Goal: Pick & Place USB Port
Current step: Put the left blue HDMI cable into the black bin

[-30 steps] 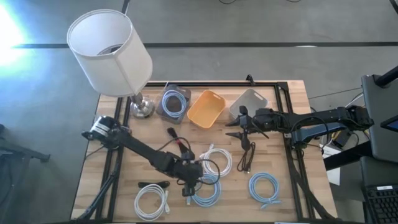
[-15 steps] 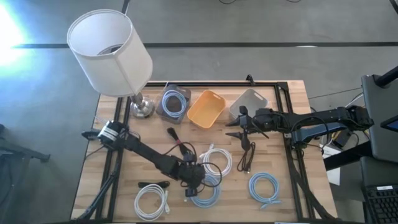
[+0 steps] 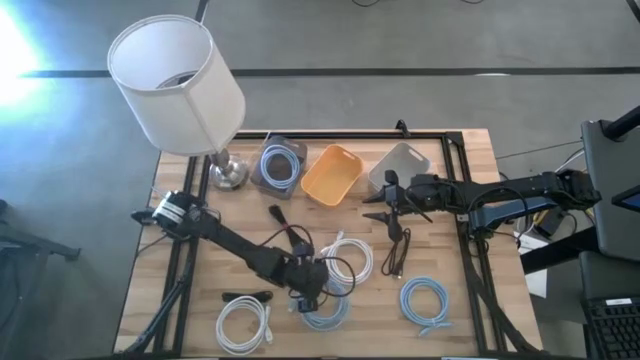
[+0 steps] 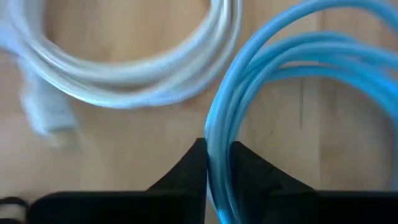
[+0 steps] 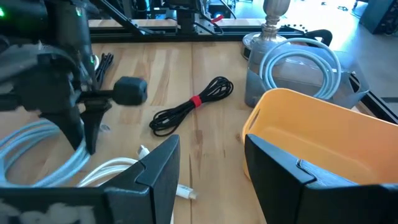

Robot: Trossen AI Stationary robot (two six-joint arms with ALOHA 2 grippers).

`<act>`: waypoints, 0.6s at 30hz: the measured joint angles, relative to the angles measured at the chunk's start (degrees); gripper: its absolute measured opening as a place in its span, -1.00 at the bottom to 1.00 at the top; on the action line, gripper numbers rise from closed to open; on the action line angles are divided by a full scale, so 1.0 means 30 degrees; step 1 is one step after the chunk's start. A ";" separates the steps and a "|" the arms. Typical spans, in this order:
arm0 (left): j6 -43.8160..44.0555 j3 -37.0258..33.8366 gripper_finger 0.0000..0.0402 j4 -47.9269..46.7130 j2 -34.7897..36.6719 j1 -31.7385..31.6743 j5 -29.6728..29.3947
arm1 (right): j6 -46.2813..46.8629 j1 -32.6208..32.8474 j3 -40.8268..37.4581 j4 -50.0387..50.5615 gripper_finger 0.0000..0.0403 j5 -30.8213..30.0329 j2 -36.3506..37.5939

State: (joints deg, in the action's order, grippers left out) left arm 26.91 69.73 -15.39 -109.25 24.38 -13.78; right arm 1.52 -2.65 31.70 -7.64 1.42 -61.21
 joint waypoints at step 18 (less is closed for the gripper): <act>0.2464 0.0057 -0.85 -0.5921 0.5609 -0.0007 -1.6053 | -0.0007 0.0004 0.0007 -0.0087 -0.12 0.0003 0.0000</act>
State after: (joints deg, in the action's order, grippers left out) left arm 34.30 69.91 -33.15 -92.42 24.36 -61.93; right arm 1.50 -2.64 31.73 -7.90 1.43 -61.21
